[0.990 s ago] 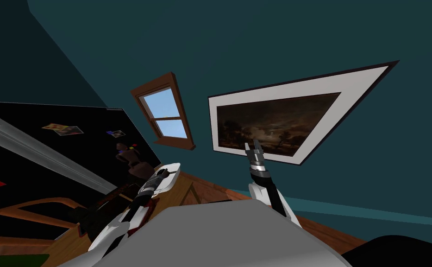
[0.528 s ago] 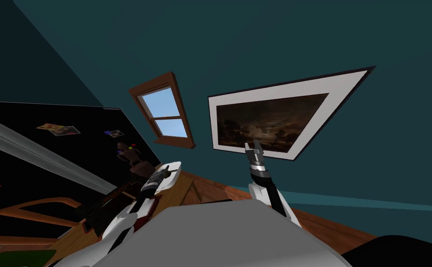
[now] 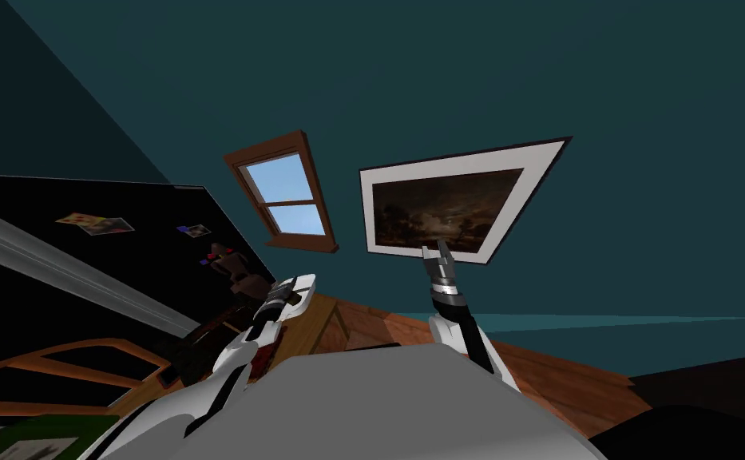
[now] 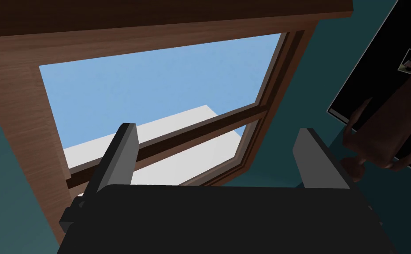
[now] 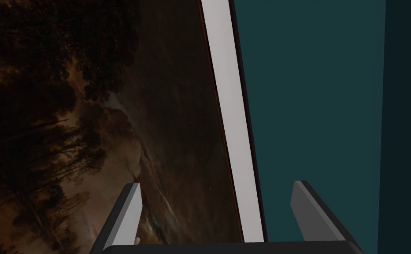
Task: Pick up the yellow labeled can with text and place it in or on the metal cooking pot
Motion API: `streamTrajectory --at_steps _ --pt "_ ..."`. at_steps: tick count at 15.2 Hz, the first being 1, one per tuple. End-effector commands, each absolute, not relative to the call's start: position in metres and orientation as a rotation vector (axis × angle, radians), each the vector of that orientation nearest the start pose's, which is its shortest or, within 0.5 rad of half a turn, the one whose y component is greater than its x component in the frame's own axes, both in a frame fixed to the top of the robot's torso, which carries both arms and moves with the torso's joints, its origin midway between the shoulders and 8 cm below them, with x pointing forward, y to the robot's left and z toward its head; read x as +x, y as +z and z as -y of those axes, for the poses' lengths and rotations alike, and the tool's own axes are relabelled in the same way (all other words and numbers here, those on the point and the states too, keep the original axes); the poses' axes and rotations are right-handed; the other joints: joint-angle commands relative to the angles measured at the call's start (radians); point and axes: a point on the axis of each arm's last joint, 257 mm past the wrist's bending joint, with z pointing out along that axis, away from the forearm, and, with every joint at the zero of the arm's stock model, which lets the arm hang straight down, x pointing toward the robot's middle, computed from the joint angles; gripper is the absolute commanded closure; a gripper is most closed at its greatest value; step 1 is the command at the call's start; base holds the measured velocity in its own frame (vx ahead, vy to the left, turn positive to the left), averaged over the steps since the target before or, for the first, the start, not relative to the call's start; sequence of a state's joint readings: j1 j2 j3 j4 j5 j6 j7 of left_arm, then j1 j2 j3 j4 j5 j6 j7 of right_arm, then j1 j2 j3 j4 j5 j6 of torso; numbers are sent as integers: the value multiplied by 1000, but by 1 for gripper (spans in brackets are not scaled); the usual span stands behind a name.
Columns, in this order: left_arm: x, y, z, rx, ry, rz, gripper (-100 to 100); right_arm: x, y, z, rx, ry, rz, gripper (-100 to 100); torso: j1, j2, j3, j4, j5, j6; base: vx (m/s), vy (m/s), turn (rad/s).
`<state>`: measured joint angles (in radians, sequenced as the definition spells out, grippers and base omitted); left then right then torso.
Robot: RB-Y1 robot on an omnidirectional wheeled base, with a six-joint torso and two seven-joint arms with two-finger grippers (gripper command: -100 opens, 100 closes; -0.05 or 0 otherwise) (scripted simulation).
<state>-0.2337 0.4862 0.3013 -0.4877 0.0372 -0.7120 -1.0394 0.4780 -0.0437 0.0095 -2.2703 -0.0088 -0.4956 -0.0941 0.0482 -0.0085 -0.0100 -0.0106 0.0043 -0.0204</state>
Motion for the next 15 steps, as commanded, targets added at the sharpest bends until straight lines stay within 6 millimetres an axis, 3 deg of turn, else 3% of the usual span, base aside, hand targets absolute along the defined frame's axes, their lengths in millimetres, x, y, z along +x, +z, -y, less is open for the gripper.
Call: streamTrajectory --at_steps 1,2,3,5,6,8,9,11,12,14,15 --pt "477 -314 -571 -413 174 -1502 -100 349 26 271 666 1415 -615 0 0 0 0 0 0 0 -99 46 -47" --pt "477 -314 -571 -413 174 -1502 -100 349 26 271 666 1415 -615 0 0 0 0 0 0 -1 -68 27 8" --pt "496 -301 -565 -429 170 -1479 -100 349 26 271 666 1415 -615 0 -1 -1 -1 0 0 -1 -100 29 -59" --pt "496 -304 -566 -421 189 -1495 -100 349 26 271 666 1415 -615 0 -1 1 1 0 0 0 -132 43 -71" --pt "515 -294 -558 -445 175 -1481 -100 349 26 271 666 1415 -615 0 -1 1 1 0 0 -1 -148 36 -77" --pt "515 -295 -559 -429 199 -1490 -100 349 26 271 666 1415 -615 0 -1 3 2 1 0 0 -140 43 -75" --pt "534 -284 -550 -452 179 -1479 -100 349 26 271 666 1415 -615 0 -1 2 1 1 0 -1 -157 61 -83" --pt "533 -285 -551 -435 205 -1489 -100 349 26 271 666 1415 -615 0 1 4 2 1 0 0 -141 58 -66" --pt "552 -274 -541 -460 178 -1484 -100 349 26 271 666 1415 -615 0 0 2 2 1 0 -1 -120 52 -74" --pt "552 -274 -541 -438 205 -1491 -100 349 26 271 666 1415 -615 0 0 2 1 0 0 0 -120 37 -68" --pt "571 -262 -529 -458 174 -1480 -100 349 26 271 666 1415 -615 0 -1 1 1 0 0 -1 -133 40 -71"
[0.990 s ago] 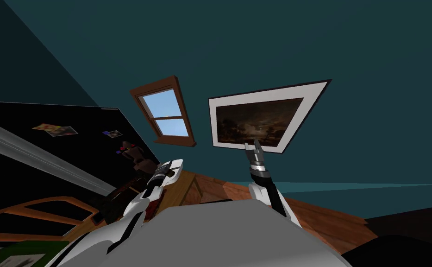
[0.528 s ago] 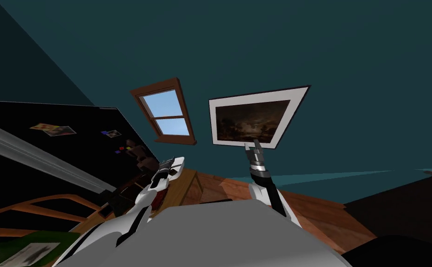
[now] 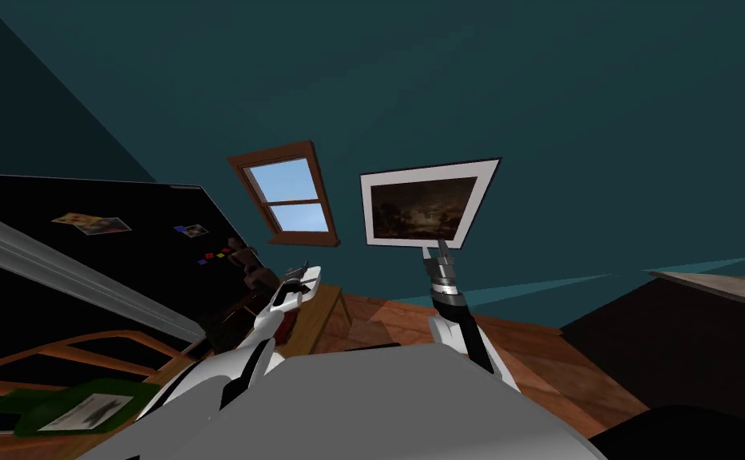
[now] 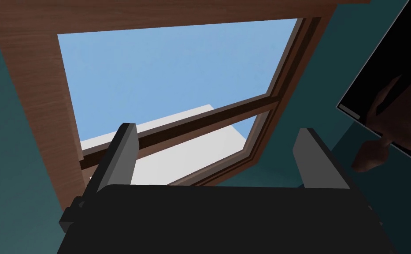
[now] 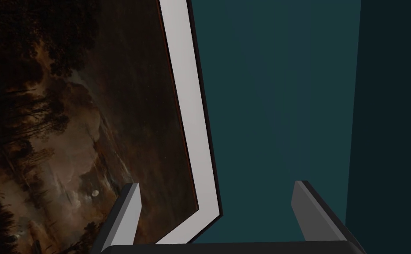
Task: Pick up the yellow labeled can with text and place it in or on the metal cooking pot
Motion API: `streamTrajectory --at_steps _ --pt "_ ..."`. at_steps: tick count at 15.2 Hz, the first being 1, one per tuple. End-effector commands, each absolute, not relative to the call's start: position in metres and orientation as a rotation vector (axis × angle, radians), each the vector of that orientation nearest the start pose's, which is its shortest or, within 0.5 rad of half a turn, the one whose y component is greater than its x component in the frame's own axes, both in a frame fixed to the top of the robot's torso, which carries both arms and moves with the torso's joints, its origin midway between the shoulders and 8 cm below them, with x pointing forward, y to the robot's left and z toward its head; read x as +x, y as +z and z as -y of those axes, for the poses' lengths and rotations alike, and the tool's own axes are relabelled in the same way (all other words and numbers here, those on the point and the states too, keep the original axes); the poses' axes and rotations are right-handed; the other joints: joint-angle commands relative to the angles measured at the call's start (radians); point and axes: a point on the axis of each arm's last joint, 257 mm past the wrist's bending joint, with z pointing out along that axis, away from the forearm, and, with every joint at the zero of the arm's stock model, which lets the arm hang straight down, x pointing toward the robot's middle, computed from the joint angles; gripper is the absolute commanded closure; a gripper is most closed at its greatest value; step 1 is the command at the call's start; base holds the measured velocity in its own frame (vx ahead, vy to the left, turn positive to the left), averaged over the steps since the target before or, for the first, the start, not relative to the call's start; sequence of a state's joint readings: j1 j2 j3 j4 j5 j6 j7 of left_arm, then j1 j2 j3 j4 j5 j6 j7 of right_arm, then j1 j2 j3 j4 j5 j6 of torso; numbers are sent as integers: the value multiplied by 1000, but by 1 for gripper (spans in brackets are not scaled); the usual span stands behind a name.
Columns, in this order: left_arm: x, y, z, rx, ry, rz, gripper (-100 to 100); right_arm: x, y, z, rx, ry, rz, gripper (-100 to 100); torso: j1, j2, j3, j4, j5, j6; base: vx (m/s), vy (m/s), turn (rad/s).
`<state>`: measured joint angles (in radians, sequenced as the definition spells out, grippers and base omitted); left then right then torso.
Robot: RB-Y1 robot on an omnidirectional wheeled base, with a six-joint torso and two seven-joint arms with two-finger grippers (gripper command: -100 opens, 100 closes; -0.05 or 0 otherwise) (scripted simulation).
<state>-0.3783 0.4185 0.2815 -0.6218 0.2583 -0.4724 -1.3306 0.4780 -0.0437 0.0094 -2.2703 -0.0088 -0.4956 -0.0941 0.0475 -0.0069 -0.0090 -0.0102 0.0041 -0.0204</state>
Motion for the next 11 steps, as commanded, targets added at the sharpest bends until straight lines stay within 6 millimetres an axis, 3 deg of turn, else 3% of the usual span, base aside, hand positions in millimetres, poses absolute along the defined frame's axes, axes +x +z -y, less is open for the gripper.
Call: streamTrajectory --at_steps 1,2,3,5,11 --pt "571 -264 -530 -449 190 -1491 -100 349 26 271 666 1415 -615 0 0 0 0 0 0 0 -154 49 -95" --pt "571 -264 -530 -439 201 -1495 -100 349 26 271 666 1415 -615 0 0 1 1 0 0 0 -120 34 -52" --pt "589 -252 -517 -456 167 -1490 -100 349 26 271 666 1415 -615 0 0 0 0 0 0 -1 -157 26 -81" --pt "589 -253 -517 -437 192 -1501 -100 349 26 271 666 1415 -615 0 -1 2 1 0 0 0 -140 20 -72" --pt "587 -254 -518 -443 186 -1499 -100 349 26 271 666 1415 -615 0 -2 -8 -5 -2 0 -1 -16 3 -3"
